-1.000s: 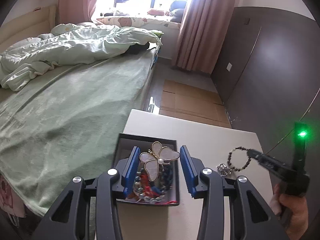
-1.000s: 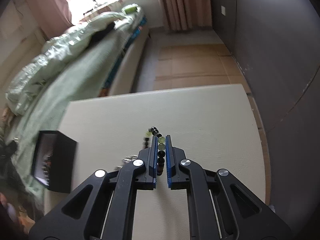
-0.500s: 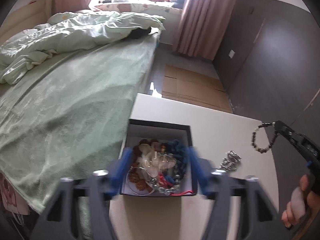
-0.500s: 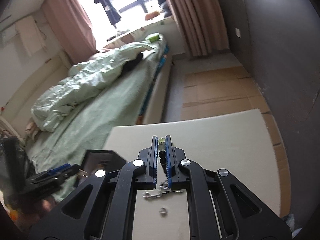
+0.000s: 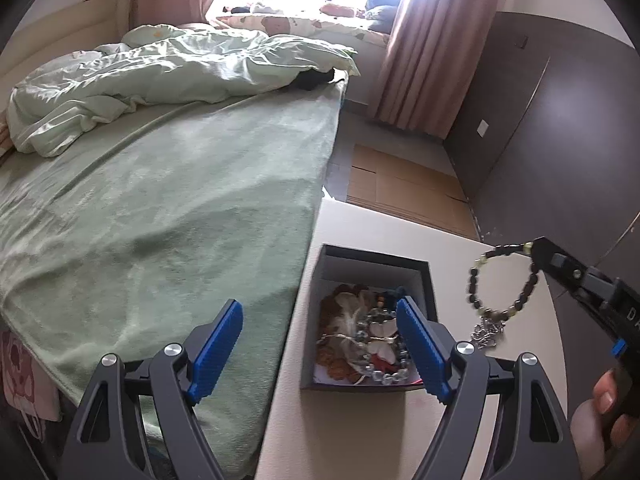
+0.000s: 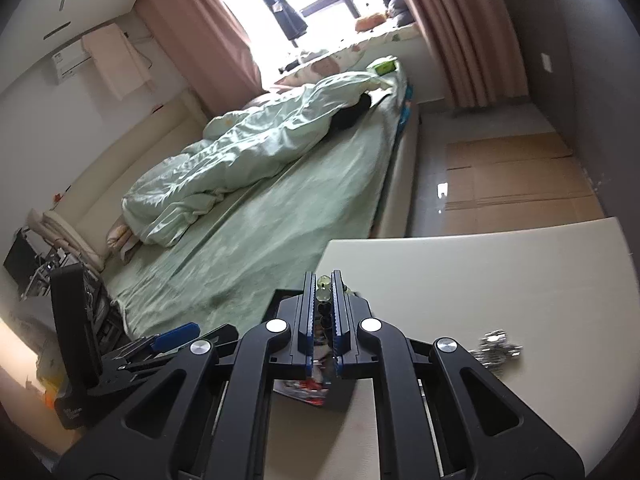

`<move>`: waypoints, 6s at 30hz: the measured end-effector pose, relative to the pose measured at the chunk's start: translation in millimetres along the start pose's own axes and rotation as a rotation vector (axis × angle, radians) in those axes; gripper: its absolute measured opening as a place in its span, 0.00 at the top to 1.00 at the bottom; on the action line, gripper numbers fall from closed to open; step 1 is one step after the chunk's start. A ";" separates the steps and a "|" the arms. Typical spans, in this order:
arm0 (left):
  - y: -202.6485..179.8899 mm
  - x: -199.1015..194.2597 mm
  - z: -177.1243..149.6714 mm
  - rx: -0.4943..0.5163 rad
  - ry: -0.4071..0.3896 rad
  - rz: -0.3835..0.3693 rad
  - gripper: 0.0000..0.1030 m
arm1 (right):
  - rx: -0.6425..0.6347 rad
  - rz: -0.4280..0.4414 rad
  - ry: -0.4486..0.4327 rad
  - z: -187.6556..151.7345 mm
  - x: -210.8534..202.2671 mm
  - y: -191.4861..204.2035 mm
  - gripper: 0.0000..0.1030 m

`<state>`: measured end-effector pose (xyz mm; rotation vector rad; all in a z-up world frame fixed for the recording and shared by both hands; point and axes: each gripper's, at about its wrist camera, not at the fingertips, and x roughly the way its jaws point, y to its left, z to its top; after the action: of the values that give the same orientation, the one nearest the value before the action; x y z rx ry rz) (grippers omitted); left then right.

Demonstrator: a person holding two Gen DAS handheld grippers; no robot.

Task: Organize jewelry
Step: 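Carry the bead bracelet over the box with the right tool and open it, then move the left tool to the silver chain and close on it, then lift the chain over the box with the left tool while the right tool closes on the small ring, then carry the small ring to the box with the right tool and release it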

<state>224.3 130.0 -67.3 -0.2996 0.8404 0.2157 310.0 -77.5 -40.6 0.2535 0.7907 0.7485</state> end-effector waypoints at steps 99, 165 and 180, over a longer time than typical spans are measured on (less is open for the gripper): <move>-214.7 126.6 -68.1 0.491 0.210 -0.111 0.95 | 0.480 -0.301 0.089 -62.0 -84.1 -196.6 0.05; -54.8 -53.3 49.8 0.194 -0.050 -0.208 0.93 | -0.314 -0.285 0.198 -52.2 -9.7 -6.1 0.88; 8.9 -58.2 33.3 0.118 -0.127 -0.111 0.43 | -0.367 -0.211 0.155 -24.7 10.3 54.8 0.88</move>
<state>207.1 145.8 -3.9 -0.2185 0.7062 0.0804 268.9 -32.5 -37.5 -0.2179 0.7961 0.7037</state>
